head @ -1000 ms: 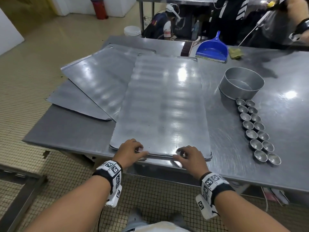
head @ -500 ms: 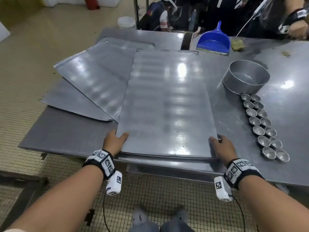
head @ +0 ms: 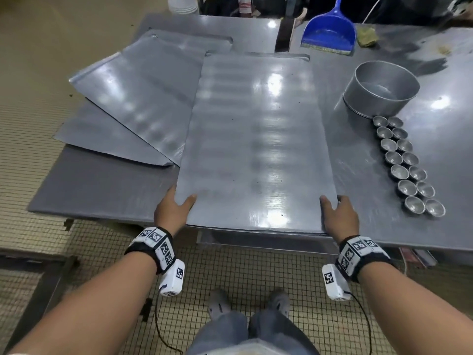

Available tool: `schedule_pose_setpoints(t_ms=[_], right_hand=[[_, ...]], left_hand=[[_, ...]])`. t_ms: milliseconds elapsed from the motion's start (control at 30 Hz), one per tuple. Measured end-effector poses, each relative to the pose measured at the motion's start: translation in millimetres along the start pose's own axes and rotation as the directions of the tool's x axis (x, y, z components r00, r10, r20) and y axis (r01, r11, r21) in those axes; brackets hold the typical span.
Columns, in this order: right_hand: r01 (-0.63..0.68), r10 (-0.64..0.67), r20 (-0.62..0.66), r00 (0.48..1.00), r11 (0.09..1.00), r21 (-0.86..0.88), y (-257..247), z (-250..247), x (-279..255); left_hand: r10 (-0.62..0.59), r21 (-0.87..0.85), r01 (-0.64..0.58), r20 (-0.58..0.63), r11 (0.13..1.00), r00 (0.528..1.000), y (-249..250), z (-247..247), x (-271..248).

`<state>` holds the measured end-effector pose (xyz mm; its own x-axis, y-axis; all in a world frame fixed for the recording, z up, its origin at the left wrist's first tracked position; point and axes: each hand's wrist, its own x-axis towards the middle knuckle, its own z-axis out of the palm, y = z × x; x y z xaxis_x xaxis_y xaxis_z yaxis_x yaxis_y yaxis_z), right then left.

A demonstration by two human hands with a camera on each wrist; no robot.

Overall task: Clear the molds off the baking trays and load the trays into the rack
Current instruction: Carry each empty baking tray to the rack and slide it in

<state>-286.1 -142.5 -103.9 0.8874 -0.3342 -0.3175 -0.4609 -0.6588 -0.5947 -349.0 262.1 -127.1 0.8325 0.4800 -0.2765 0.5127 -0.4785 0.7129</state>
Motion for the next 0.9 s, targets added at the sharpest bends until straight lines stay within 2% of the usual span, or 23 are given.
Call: schedule_pose_setpoints(t_ms=[167, 300, 633, 767, 900], right_hand=[[-0.028, 0.028, -0.005, 1.0, 1.0, -0.008, 18, 1, -31], [-0.047, 0.047, -0.005, 0.999, 0.999, 0.006, 36, 5, -52], [-0.089, 0.097, -0.045, 0.994, 0.983, 0.162, 79, 19, -75], [-0.111, 0.112, 0.008, 0.994, 0.964, 0.241, 94, 7, -73], [-0.091, 0.069, 0.106, 0.992, 0.971, 0.223, 116, -9, -64]], left_hand=[[-0.004, 0.001, 0.004, -0.034, 1.0, 0.999, -15, -3, -27], [-0.014, -0.066, 0.012, -0.022, 0.998, 1.0, -31, -4, -45], [-0.032, -0.055, 0.033, 0.012, 0.998, 0.999, -53, -3, -73], [-0.036, -0.11, 0.042, 0.053, 0.993, 0.998, -53, 4, -84], [-0.029, -0.24, 0.045, 0.071, 0.97, 0.997, -49, 9, -99]])
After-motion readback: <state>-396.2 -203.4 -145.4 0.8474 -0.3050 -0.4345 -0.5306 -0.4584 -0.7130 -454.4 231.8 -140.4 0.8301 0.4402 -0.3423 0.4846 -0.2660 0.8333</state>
